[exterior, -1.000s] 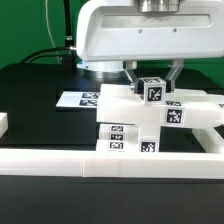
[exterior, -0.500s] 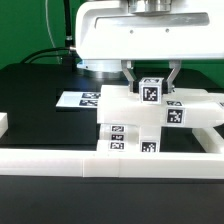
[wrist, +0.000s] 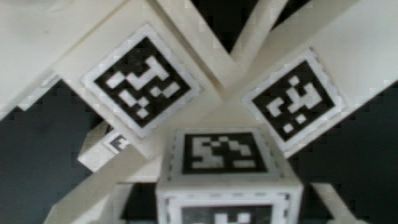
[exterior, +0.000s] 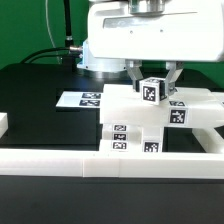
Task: Assemble chair
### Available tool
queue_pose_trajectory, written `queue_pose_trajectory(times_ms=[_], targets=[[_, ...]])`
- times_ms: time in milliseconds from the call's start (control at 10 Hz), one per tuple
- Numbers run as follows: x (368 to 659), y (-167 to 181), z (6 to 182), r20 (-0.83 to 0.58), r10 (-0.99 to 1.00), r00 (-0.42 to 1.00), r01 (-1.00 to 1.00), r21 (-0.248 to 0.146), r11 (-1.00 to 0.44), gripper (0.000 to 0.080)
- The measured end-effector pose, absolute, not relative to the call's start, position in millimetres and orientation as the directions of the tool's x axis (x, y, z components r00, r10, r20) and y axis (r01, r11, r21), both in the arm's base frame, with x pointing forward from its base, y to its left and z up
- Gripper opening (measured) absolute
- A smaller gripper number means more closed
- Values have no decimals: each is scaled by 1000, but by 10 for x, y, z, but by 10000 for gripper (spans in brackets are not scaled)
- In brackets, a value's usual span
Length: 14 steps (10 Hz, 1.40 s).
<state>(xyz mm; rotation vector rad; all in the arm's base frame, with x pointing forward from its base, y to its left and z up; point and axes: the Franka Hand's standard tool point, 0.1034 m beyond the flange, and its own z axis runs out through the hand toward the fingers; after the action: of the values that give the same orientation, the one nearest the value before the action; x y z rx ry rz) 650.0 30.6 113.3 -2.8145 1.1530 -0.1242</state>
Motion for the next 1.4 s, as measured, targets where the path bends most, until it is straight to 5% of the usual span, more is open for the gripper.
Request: queue_pose_trajectory(times_ms=[700, 800, 900, 1000, 1100, 1400], targets=[[6475, 354, 1108, -125, -985, 116, -985, -144, -97, 284], [6474, 363, 1106, -129, -987, 100, -986, -142, -81, 289], [6474, 364, 1105, -125, -984, 127, -983, -146, -109, 479], [6476, 366, 1109, -121, -980, 156, -979, -149, -138, 479], [6497, 380, 1134, -119, -976, 185, -974, -152, -166, 597], [6503, 382, 1135, -86, -926, 366, -921, -174, -348, 648]])
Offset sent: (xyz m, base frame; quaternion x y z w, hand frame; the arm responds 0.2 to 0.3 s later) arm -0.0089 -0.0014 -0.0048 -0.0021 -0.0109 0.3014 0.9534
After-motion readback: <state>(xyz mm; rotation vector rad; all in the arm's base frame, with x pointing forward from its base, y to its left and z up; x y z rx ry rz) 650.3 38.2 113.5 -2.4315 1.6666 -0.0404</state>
